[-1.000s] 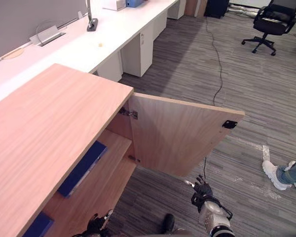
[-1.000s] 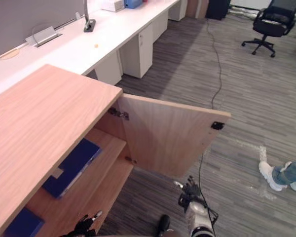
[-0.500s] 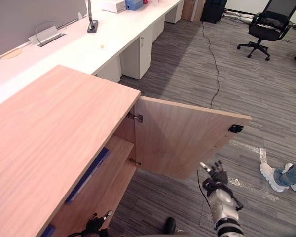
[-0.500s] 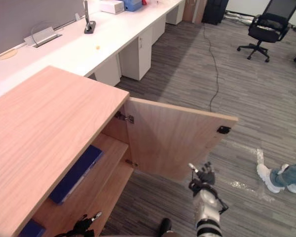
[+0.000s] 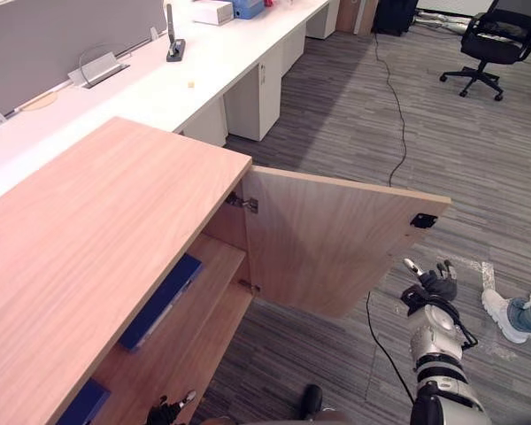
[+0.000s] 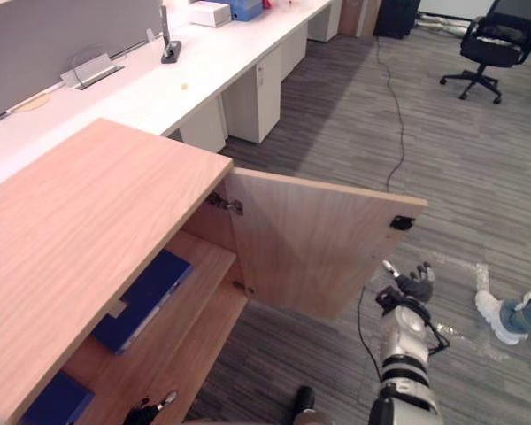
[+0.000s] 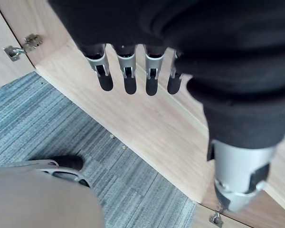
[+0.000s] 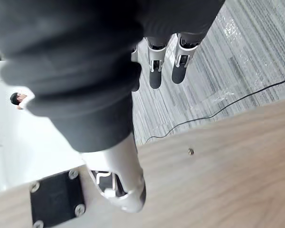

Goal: Walk over to the cabinet, pick up the folder, carry it to the office cabinet, place the folder inside the office cabinet, then close the office cabinet door

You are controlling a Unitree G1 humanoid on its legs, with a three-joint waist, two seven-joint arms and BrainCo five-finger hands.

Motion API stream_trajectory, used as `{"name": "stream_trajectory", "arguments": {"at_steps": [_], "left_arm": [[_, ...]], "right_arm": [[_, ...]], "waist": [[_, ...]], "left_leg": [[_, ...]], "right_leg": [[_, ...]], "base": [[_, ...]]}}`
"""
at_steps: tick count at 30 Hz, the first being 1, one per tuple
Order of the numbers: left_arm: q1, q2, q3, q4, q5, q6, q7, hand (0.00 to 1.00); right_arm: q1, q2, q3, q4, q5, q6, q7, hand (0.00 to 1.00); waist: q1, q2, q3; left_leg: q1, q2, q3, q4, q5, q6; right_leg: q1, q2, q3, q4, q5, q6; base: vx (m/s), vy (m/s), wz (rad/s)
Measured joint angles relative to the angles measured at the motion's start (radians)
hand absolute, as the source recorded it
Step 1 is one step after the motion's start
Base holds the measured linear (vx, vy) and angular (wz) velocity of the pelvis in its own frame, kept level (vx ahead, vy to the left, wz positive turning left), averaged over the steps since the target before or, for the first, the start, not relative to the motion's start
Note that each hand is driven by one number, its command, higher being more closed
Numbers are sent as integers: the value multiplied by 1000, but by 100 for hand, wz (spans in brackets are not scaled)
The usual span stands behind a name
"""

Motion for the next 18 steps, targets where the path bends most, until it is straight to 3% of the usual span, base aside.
{"name": "stream_trajectory", "arguments": {"at_steps": [8, 14, 18], "left_arm": [[7, 1, 1, -2, -1, 2, -2, 0], [8, 4, -14, -3, -1, -2, -18, 0], [17, 7, -26, -12, 0, -6, -26, 0]], "right_arm": [[-99, -89, 28, 94, -6, 16, 24, 0], [-246, -184, 206, 189, -8, 23, 108, 0], [-275, -237, 255, 219, -6, 33, 123, 0]], "waist": [[-9, 20, 12], [-7, 21, 17], [0, 23, 31]], "left_leg": [[-1, -1, -4, -2, 0, 0], [-3, -3, -15, -1, 4, 2], [-5, -3, -28, -1, 8, 2]], "right_leg": [[0, 0, -3, 0, 1, -1], [6, -5, -26, 0, 2, 1], [10, -5, -32, 0, 3, 0]], "base": [[0, 0, 0], [-21, 1, 6], [-42, -9, 8]]}}
